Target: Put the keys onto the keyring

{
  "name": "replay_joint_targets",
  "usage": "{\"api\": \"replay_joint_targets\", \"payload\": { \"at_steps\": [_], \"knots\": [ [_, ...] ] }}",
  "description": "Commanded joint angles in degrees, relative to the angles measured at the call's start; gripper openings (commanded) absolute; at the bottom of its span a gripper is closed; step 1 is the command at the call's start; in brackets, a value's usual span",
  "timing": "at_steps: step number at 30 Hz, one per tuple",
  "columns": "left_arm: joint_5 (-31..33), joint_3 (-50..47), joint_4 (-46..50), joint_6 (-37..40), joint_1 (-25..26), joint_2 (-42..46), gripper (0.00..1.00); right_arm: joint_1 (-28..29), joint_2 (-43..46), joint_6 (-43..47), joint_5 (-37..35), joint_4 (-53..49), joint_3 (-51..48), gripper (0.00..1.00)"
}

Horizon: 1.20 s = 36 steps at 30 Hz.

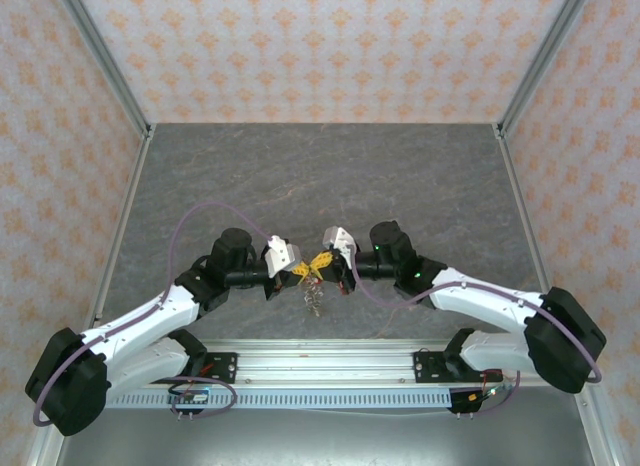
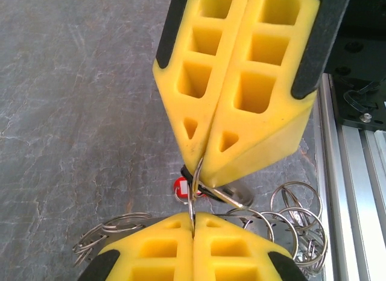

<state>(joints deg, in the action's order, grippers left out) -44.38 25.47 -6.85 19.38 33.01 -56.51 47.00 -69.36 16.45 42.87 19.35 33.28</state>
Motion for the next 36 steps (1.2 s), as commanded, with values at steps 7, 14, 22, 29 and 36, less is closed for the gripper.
{"api": "replay_joint_targets", "payload": {
  "at_steps": [7,14,22,29,36],
  "knots": [
    [-0.62,2.28,-2.94,-0.67,0.47,0.9,0.0,0.45,-1.51,-0.67,-1.18,2.03,2.21,0.0],
    [-1.37,2.4,-2.86,-0.15,0.47,0.71,0.0,0.45,-1.67,-1.13,-8.28,-0.46,2.59,0.0],
    [-1.46,2.04,-2.25,1.05,0.49,0.52,0.0,0.43,-1.37,-5.06,-13.19,-3.59,2.58,0.0],
    [-1.23,1.46,-2.71,1.02,0.47,0.27,0.0,0.01,-1.57,-8.44,-15.13,-4.88,2.07,0.0],
    [-0.52,0.74,-3.77,0.98,0.47,0.37,0.0,-0.77,-1.56,-9.37,-12.3,-5.41,1.69,0.0]
  ]
}}
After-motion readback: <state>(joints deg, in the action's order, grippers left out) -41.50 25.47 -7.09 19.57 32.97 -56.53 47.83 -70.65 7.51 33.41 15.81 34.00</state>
